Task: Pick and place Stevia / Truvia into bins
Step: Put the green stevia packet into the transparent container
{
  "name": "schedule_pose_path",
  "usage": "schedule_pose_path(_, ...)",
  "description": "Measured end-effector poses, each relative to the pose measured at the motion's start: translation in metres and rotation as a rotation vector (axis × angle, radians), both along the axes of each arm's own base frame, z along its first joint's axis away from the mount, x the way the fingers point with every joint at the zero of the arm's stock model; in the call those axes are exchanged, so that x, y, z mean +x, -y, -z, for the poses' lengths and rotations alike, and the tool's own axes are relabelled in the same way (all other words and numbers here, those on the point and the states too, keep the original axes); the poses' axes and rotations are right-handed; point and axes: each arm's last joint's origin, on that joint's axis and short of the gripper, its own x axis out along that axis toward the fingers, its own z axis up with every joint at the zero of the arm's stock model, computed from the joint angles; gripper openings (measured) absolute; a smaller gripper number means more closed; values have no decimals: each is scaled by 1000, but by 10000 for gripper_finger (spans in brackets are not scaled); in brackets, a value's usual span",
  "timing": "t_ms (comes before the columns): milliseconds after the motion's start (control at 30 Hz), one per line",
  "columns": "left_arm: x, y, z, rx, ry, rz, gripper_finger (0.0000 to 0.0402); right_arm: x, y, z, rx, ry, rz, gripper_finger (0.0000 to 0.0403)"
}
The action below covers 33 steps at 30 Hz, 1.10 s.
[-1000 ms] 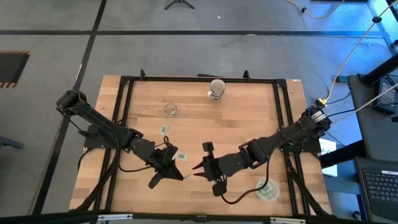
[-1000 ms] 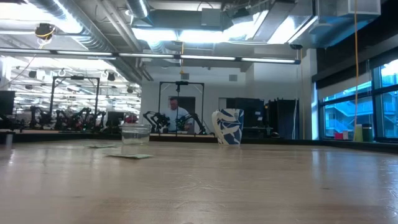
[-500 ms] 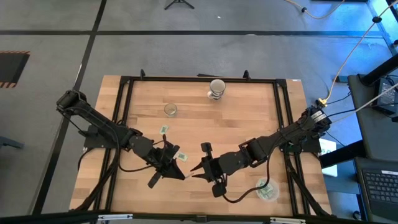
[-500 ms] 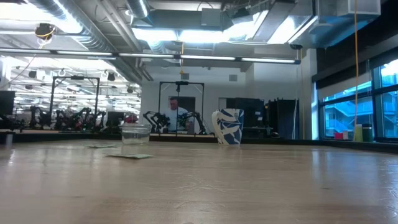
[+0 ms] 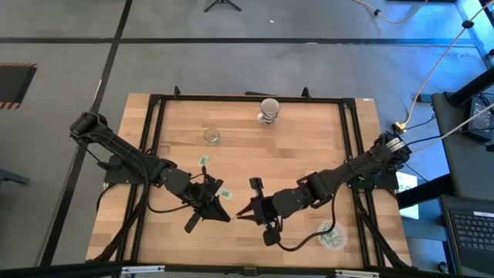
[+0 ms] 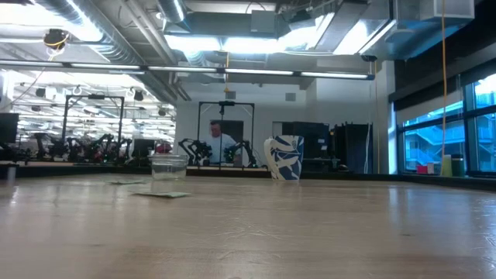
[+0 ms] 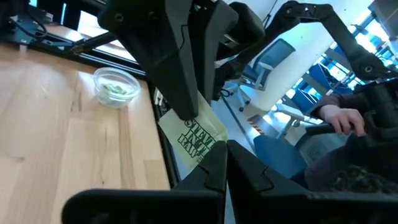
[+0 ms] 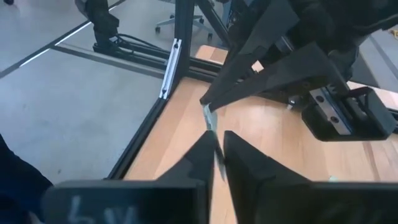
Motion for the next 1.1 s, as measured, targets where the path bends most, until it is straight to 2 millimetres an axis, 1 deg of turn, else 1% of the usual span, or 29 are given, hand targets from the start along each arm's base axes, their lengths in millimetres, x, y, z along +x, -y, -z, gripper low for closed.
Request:
schedule_pose_path(67,0,0,0,14,7,1,2,0,0,1,-3,-6,0,19)
schedule_pose_path(133,0,0,0,29,20,3,2,0,0,1,-4,-5,0,7)
schedule_pose_path(333,1,-1,-1,98,68,-34,8,0,0,1,-1,-7,1,11)
schedule_pose_path(400,1,-1,-1,124,83,-12,22,0,0,1,-1,-8,1,6)
schedule_pose_path(567,0,0,-2,115,83,30,77,-1,1,3,8,-38,12,4)
schedule_pose_path(700,-3,-1,-6,119,100,26,116,-5,3,10,28,-132,44,3)
schedule_pose_path(767,-4,-2,-7,116,94,26,128,-9,5,15,55,-210,82,3)
schedule_pose_path(867,-6,-5,-4,134,50,23,137,-23,6,19,105,-413,183,3)
schedule_pose_path(1000,-6,-10,5,208,-27,-1,138,-52,8,19,288,-795,385,3)
schedule_pose_path(1100,-5,-17,12,247,-101,-83,138,-78,-1,20,427,-1082,545,3)
